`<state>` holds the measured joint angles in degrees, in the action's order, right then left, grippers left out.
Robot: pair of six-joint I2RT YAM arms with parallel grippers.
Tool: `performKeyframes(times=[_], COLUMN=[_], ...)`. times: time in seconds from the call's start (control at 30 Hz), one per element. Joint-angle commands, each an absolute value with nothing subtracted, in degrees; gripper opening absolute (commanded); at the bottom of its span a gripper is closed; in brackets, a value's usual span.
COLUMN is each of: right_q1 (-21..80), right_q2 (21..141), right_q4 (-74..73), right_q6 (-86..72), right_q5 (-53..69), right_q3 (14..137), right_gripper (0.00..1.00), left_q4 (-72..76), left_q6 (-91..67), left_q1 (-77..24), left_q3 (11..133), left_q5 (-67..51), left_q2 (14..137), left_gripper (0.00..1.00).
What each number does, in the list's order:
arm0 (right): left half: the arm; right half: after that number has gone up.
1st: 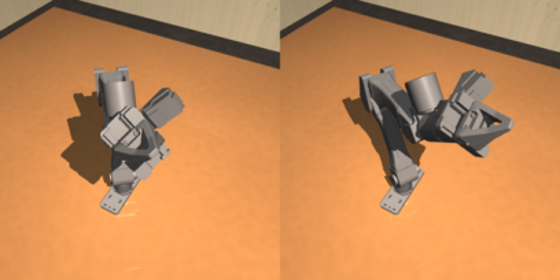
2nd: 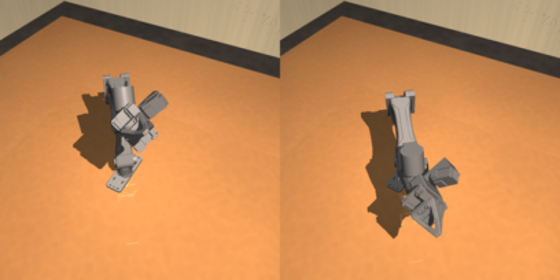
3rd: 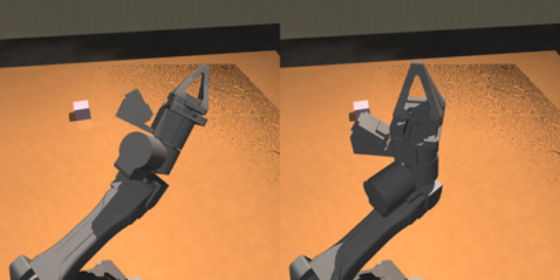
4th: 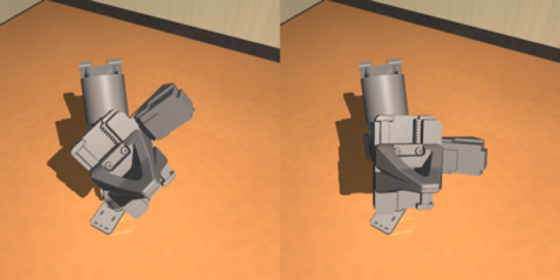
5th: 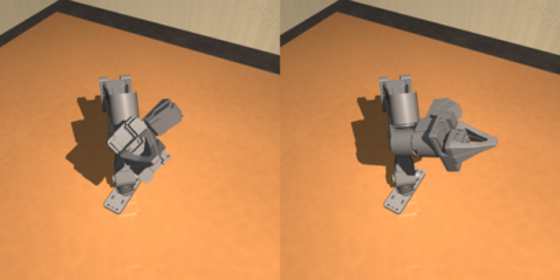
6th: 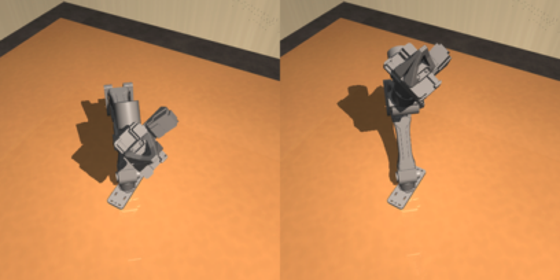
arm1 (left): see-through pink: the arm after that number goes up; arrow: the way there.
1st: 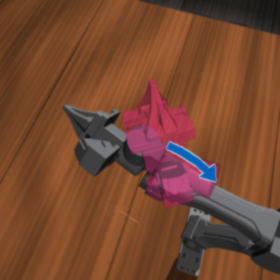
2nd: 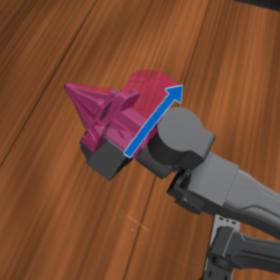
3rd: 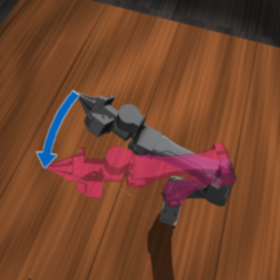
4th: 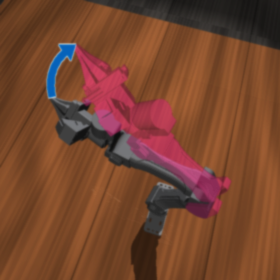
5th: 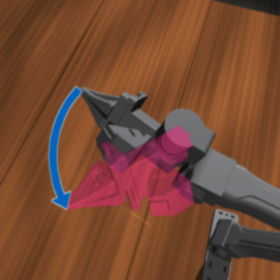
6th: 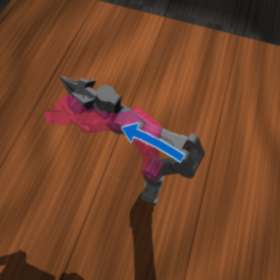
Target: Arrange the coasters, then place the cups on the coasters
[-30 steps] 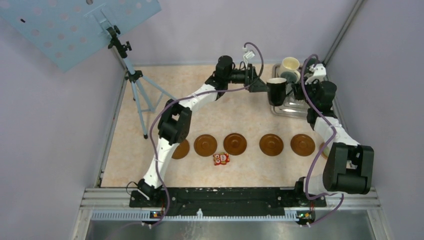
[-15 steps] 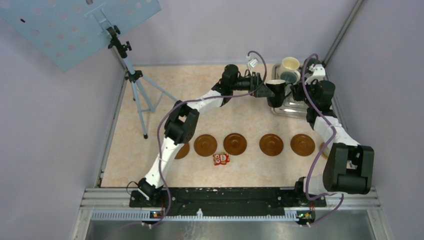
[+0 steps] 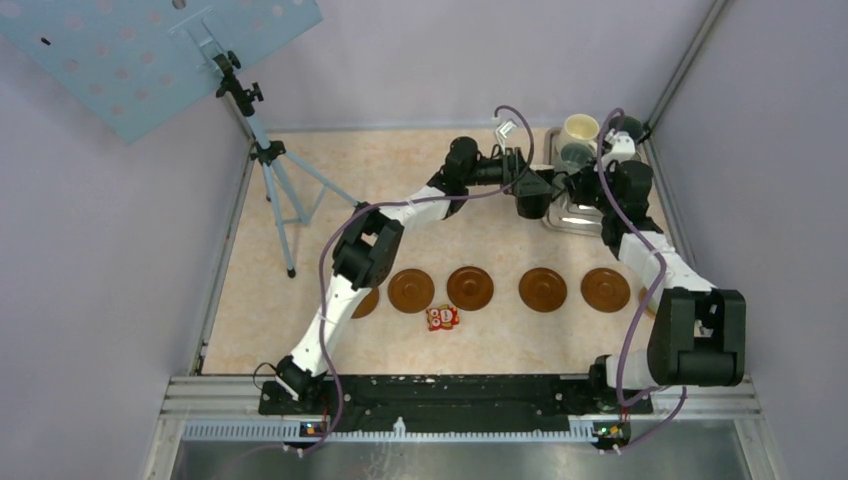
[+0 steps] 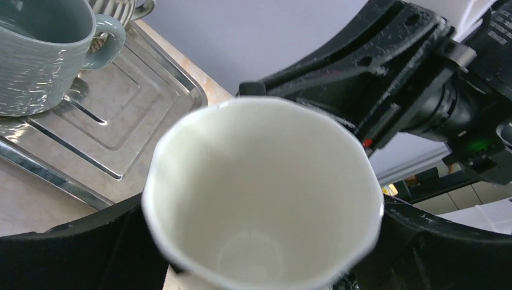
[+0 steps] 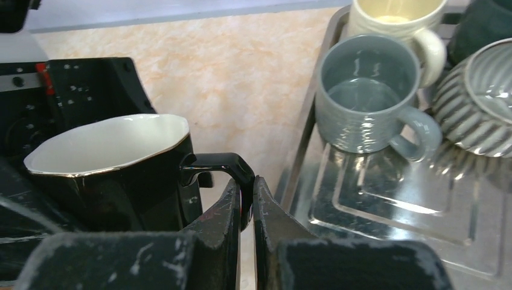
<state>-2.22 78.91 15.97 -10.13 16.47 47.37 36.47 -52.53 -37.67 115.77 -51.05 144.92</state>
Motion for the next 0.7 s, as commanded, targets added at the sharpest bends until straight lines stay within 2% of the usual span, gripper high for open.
performKeyframes(times=[0.0, 0.07, 0.2, 0.23, 0.33, 0.43, 0.5, 0.57, 0.67], right_q1=[-0.3, -0.4, -0.4, -0.4, -0.4, -0.4, -0.6, -1.6, -4.1], right_q2=[76.2, 76.5, 76.7, 76.7, 76.9, 77.2, 77.1, 77.0, 76.8], right_q4=[20.1, 19.8, 18.0, 17.3, 14.5, 10.2, 7.0, 1.7, -6.5], right_q6=[-14.5, -14.1, -13.0, -12.5, -10.4, -8.0, -6.1, -4.2, -0.6], right_q5=[17.0, 16.5, 17.3, 17.8, 20.0, 22.1, 23.9, 26.7, 32.7], right_q3=[50.9, 50.8, 51.8, 52.1, 53.5, 55.6, 57.4, 60.0, 64.0], right_gripper=[0.00, 0.00, 0.00, 0.00, 0.00, 0.29, 0.44, 0.55, 0.65], left_q4=[39.2, 39.5, 43.5, 45.0, 47.5, 49.2, 49.8, 50.6, 51.7], left_q6=[-52.2, -52.1, -52.5, -53.1, -53.8, -53.7, -52.6, -50.6, -48.2], left_q1=[-38.7, -38.8, -38.4, -38.2, -37.0, -36.0, -35.4, -34.9, -34.1], left_q3=[118.8, 120.2, 118.8, 117.5, 114.1, 113.6, 113.3, 111.6, 107.1], left_q5=[-49.6, -50.0, -52.5, -52.7, -53.1, -54.7, -56.5, -58.3, -60.3], left_q2=[146.9, 148.0, 147.1, 146.5, 144.7, 143.9, 143.2, 141.7, 138.8], left_gripper=[0.99, 0.94, 0.60, 0.55, 0.50, 0.42, 0.40, 0.37, 0.32])
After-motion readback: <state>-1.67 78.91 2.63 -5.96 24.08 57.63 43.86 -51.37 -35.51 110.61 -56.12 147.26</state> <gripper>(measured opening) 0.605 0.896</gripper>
